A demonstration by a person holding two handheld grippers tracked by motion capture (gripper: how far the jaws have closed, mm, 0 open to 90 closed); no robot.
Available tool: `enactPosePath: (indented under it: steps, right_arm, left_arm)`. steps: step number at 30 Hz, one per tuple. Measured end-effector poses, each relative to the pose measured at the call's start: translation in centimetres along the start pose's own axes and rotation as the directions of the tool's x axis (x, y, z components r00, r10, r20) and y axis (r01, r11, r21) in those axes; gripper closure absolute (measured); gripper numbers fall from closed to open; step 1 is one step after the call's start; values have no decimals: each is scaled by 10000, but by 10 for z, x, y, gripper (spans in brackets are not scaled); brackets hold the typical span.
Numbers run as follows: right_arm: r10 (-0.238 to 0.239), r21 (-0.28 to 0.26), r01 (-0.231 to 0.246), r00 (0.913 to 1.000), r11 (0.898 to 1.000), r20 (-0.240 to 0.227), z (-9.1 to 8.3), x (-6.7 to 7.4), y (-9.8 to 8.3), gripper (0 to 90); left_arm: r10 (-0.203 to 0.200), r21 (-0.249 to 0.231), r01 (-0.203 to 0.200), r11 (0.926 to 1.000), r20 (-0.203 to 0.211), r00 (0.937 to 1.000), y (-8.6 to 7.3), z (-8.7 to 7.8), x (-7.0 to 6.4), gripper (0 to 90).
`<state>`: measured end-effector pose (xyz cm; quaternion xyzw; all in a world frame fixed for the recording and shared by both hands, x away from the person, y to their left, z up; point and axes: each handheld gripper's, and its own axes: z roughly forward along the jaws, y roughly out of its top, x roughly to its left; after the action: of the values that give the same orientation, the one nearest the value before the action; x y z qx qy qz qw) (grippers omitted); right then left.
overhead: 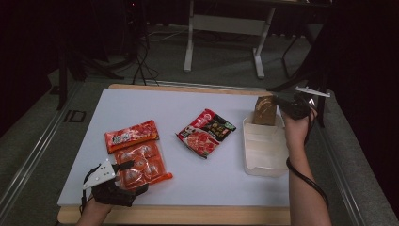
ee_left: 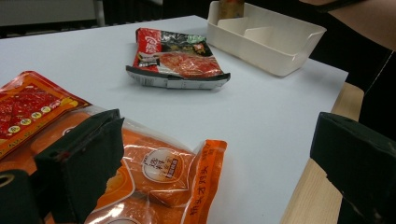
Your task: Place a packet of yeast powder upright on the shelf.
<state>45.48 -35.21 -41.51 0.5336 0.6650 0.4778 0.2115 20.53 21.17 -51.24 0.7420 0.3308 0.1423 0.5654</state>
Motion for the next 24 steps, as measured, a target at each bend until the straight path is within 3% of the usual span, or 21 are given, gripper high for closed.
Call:
enactPosePath:
  steps: [6,16,22,24]
  right_arm:
    - [254,0,-254,9986,9997,460,-4,-9,-1,828]
    - [-315,40,313,9964,9995,790,-10,0,4,526]
    - [-570,-170,590,9935,9981,989,-17,10,8,343]
    - [-752,-522,807,9921,9954,1009,-23,16,9,285]
  left_arm:
    - [1,-11,-1,10000,-12,10000,0,0,0,29]
    - [-16,0,16,10000,29,10000,0,0,0,29]
    - [-14,70,13,10000,41,10000,-1,2,0,29]
    - [-6,71,6,10000,77,10000,-1,2,0,29]
